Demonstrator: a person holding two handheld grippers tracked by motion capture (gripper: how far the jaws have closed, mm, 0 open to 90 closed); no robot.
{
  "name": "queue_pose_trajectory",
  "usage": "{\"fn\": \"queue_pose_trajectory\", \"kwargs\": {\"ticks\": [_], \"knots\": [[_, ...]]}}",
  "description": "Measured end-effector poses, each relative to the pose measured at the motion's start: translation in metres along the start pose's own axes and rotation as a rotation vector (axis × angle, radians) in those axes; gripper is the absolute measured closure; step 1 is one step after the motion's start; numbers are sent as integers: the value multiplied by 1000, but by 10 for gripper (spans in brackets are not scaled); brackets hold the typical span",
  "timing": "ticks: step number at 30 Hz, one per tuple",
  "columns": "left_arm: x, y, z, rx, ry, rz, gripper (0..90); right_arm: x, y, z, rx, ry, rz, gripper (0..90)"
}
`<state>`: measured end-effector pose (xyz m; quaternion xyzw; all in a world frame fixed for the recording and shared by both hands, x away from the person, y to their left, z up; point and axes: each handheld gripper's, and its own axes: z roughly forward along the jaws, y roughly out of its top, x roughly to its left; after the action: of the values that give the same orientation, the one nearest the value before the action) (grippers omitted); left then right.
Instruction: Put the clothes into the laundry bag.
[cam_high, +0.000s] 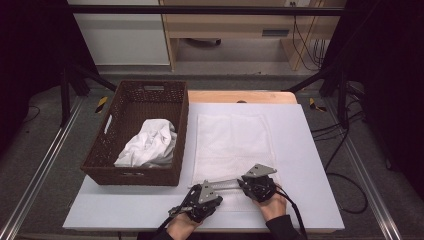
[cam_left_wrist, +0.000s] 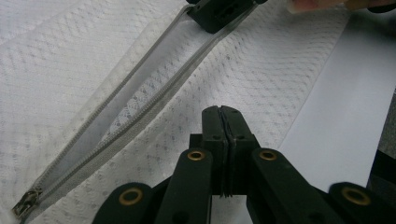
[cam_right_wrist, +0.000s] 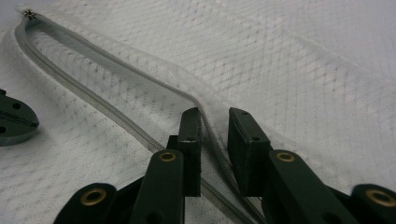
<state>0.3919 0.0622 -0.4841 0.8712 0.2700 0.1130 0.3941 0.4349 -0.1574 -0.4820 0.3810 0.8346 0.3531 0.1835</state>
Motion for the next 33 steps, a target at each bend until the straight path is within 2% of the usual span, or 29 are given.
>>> {"fn": "queue_pose_trajectory", "kwargs": {"ticks": [2, 4, 7, 11, 15, 19, 20, 22, 24, 26, 30, 33], "knots": [[0, 0, 0, 3, 0, 1, 871, -2, 0, 2, -9, 11, 11, 805], [0, 0, 0, 5, -2, 1, 869, -1, 2, 3, -2, -4, 26, 877], [0, 1, 0, 6, 1, 6, 864, -2, 4, 3, 8, -3, 48, 886], [-1, 4, -4, -2, 6, 10, 842, -2, 5, 0, -2, -7, 49, 887], [3, 13, -16, -48, 28, 6, 777, -2, 8, -8, -45, -2, 54, 887], [10, 27, -23, -81, 77, 3, 669, 0, 11, -16, -77, 15, 49, 887], [11, 31, -23, -91, 93, 14, 648, -1, 13, -18, -88, 17, 41, 887], [11, 40, -19, -84, 129, 34, 581, 1, 15, -22, -105, 22, 37, 888], [12, 48, -12, -72, 159, 67, 563, 2, 18, -25, -122, 25, 33, 888], [13, 55, -4, -59, 176, 83, 546, 4, 19, -27, -132, 29, 29, 888], [18, 61, 13, -26, 178, 71, 555, 4, 20, -31, -146, 30, 24, 888], [22, 61, 21, -13, 182, 67, 612, 3, 21, -33, -155, 32, 23, 888]]}}
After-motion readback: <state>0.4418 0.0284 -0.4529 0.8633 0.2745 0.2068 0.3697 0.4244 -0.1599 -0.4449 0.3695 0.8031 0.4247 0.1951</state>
